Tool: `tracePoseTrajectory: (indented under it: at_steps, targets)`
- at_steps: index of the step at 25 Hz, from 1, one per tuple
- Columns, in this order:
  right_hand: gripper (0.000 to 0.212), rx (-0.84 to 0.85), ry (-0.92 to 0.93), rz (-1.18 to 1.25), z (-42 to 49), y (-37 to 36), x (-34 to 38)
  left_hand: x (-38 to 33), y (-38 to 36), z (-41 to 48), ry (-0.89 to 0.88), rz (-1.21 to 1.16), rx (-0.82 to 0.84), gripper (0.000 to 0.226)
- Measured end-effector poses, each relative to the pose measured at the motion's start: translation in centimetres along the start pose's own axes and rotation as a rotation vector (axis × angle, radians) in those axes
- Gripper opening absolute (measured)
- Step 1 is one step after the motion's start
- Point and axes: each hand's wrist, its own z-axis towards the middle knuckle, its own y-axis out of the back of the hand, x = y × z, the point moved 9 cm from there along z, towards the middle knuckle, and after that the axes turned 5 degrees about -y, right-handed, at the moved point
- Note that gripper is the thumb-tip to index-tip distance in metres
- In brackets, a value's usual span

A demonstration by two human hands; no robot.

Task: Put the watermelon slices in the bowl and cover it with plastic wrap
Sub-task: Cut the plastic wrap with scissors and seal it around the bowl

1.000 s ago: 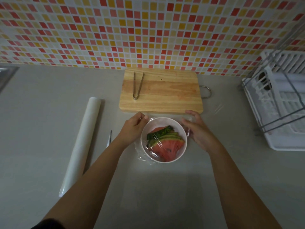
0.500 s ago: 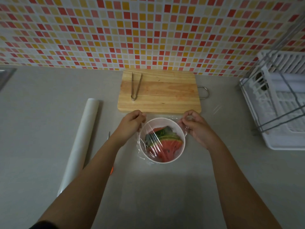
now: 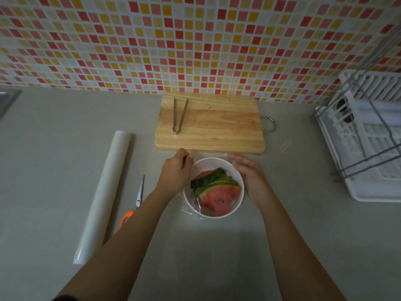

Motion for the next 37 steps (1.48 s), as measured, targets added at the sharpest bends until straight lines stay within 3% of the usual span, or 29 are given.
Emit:
tracePoseTrajectory:
  at_steps: [5,11,20,24,27,31,37]
  targets:
    - [0.029,-0.121,0.047,0.223,-0.9,-0.6,-0.5,-0.6,0.1,-0.4,-0.088,0.100,-0.074,0.024]
    - [0.020,-0.104,-0.087,0.323,-0.5,-1.5,-1.4,1.2,-0.1,-0.2,0.076,-0.056,-0.078,0.027]
    - [0.067,-0.179,-0.159,0.170,-1.1,-1.3,-1.5,3.9,-1.6,-1.1,0.434,-0.334,-0.103,0.029]
    - [0.075,-0.208,-0.145,0.088,-1.1,-1.4,-1.5,4.6,-3.2,-2.6,0.642,-0.579,-0.082,0.021]
    - [0.086,-0.229,-0.164,-0.031,-1.1,-1.5,-1.7,4.2,-3.5,-3.1,0.698,-0.786,-0.104,0.014]
    - [0.088,-0.242,-0.235,-0.060,-1.1,-1.3,-2.3,3.5,-4.1,-3.6,0.727,-1.029,-0.099,0.037]
    - [0.105,-0.306,-0.312,-0.129,-1.0,-0.8,-2.8,3.0,-4.7,-3.1,0.717,-0.979,0.005,0.057]
